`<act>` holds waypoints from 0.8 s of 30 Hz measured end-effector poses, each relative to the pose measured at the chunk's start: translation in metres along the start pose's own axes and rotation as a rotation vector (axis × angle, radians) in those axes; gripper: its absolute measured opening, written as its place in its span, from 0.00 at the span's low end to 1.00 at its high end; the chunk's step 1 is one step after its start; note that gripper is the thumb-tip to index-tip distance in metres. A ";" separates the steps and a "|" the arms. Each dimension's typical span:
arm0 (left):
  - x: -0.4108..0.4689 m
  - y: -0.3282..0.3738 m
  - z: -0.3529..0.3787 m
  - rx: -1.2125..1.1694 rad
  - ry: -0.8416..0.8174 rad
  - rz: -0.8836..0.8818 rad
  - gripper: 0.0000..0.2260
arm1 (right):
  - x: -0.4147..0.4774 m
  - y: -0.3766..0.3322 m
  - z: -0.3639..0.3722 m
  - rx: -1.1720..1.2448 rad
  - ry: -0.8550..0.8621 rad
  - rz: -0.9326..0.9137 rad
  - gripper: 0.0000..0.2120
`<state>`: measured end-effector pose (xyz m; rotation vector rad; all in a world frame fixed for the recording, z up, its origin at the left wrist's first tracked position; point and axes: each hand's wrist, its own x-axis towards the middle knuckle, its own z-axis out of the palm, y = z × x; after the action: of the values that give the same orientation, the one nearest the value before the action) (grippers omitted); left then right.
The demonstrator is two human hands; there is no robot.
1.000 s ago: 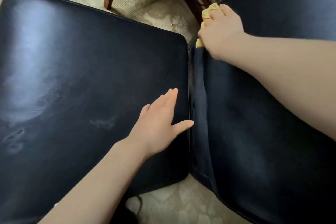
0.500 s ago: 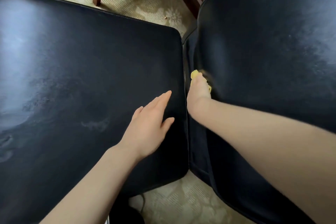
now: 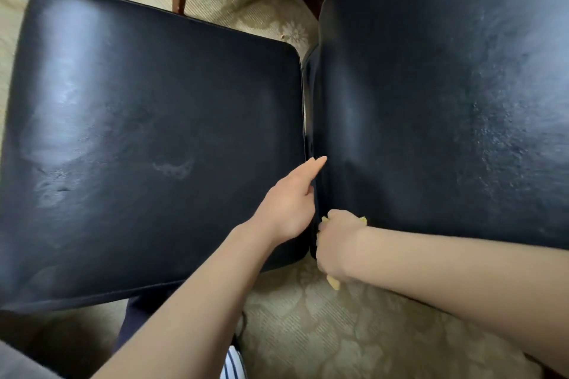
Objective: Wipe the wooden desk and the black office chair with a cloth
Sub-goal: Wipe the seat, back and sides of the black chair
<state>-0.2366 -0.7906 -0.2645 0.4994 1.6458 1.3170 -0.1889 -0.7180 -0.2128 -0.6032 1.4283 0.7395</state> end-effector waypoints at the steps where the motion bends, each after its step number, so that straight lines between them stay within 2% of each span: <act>1: 0.003 0.007 0.004 -0.058 -0.020 -0.001 0.26 | -0.016 0.003 -0.002 0.045 0.014 -0.028 0.17; 5: 0.009 0.032 0.017 -0.186 -0.064 -0.024 0.22 | -0.079 0.034 -0.002 0.127 0.036 -0.075 0.23; 8: 0.013 0.037 0.011 -0.207 -0.065 -0.041 0.21 | -0.112 0.081 -0.007 0.153 0.019 0.004 0.29; 11: 0.014 0.036 -0.004 -0.141 -0.047 -0.069 0.19 | -0.118 0.125 -0.013 0.147 0.073 0.101 0.29; 19: 0.026 0.020 -0.065 0.018 0.157 -0.078 0.19 | -0.034 0.201 -0.051 0.004 0.310 0.521 0.19; 21: 0.033 0.013 -0.079 0.064 0.168 -0.091 0.19 | -0.008 0.212 -0.060 -0.018 0.293 0.621 0.18; 24: 0.044 0.003 -0.093 0.120 0.171 -0.079 0.19 | 0.033 0.228 -0.074 -0.044 0.182 0.725 0.20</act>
<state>-0.3378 -0.8046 -0.2813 0.3973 1.8749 1.2352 -0.4105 -0.6237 -0.2365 -0.1685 1.8235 1.3078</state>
